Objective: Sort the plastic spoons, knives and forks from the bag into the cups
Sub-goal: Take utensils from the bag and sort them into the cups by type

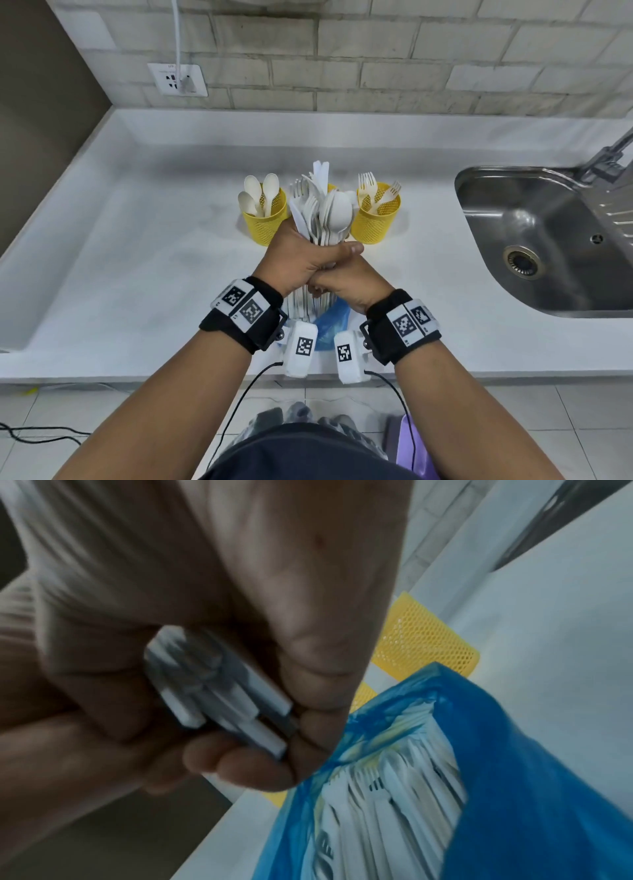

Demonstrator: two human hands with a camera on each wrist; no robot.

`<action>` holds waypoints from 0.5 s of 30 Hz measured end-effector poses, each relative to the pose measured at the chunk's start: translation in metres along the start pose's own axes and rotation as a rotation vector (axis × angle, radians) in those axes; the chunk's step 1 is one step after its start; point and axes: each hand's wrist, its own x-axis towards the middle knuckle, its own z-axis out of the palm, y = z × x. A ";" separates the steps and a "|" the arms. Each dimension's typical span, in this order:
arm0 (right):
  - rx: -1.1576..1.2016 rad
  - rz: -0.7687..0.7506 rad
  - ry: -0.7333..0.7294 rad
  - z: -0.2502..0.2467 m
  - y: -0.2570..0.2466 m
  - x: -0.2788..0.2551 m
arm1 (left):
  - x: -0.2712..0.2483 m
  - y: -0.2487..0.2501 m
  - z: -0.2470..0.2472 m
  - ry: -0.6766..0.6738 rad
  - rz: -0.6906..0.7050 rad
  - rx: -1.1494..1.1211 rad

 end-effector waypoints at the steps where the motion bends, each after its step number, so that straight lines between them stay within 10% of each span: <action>1: -0.008 -0.005 0.005 0.001 -0.001 0.000 | 0.002 0.001 -0.001 -0.018 -0.009 0.042; 15: -0.128 -0.106 0.185 0.013 0.004 0.017 | 0.011 0.019 -0.013 0.064 -0.027 0.011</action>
